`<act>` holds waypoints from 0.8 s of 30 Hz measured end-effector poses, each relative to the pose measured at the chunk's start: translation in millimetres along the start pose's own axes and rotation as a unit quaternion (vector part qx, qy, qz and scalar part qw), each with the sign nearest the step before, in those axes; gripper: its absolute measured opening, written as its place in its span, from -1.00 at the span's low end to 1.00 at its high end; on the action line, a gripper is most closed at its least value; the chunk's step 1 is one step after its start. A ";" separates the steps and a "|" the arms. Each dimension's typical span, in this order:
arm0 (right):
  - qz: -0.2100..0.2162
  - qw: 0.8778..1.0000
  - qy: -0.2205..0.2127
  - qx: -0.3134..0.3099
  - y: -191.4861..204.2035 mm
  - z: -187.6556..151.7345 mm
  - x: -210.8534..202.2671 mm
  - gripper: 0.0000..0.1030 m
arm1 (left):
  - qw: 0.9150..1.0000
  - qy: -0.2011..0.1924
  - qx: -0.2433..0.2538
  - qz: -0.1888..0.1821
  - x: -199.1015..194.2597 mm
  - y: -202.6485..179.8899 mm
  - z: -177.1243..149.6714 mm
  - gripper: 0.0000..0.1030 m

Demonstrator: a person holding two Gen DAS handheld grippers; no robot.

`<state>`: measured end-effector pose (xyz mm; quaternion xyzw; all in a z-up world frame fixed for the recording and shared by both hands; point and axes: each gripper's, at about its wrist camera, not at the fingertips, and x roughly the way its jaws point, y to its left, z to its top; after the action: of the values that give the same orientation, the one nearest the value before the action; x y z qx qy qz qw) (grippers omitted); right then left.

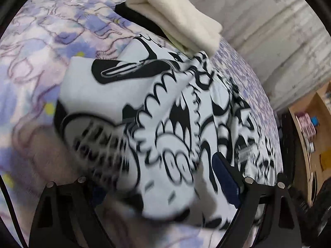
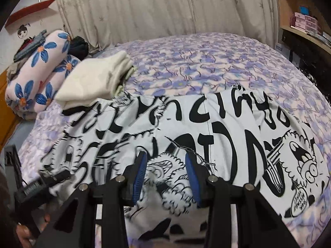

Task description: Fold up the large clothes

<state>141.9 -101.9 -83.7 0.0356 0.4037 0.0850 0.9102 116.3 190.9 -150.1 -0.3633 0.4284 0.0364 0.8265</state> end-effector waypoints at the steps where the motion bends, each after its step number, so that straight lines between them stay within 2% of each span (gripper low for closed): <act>1: 0.001 1.000 0.008 0.002 -1.9 -2.4 7.7 -0.30 | 1.000 -0.006 -0.003 0.003 3.8 -1.6 2.8 0.72; 4: 0.005 0.999 0.045 0.016 -10.6 -18.7 36.2 -0.35 | 1.000 -0.027 -0.003 0.008 7.1 -6.0 5.4 0.67; 5: 0.002 0.999 0.040 0.010 -10.1 -22.7 37.8 -0.37 | 0.999 -0.037 -0.003 0.013 5.2 -6.8 5.8 0.42; 6: -0.002 0.999 0.035 0.002 -7.9 -24.7 37.0 -0.37 | 0.999 -0.046 -0.003 0.022 3.7 -7.4 6.7 0.26; 8: -0.011 0.999 0.032 -0.017 -3.6 -27.5 36.8 -0.36 | 0.998 -0.064 -0.006 0.019 -3.3 -5.3 10.0 -0.34; 9: -0.010 0.999 0.032 -0.020 -3.1 -28.1 37.0 -0.35 | 0.997 -0.071 -0.006 0.015 -8.1 -5.4 11.0 -0.43; 11: -0.001 0.999 0.034 -0.012 -6.7 -27.9 37.4 -0.34 | 0.995 -0.100 0.026 0.017 -20.9 -21.5 12.1 -0.67; 14: 0.010 0.999 0.035 -0.010 -8.9 -29.5 37.1 -0.34 | 0.984 -0.145 0.097 0.031 -40.5 -61.3 8.4 -0.73; 17: 0.017 0.999 0.036 -0.011 -10.6 -29.8 36.1 -0.34 | 0.974 -0.168 0.153 0.013 -57.1 -103.2 2.5 -0.74; 24: 0.070 0.996 0.061 0.006 -25.6 -23.3 27.0 -0.35 | 0.949 -0.171 0.262 -0.045 -69.5 -210.1 -25.4 -0.74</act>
<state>145.7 -122.2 -122.4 0.0634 0.4553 0.1480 0.8756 133.2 38.2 11.2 -0.1413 0.2582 -0.0532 0.9542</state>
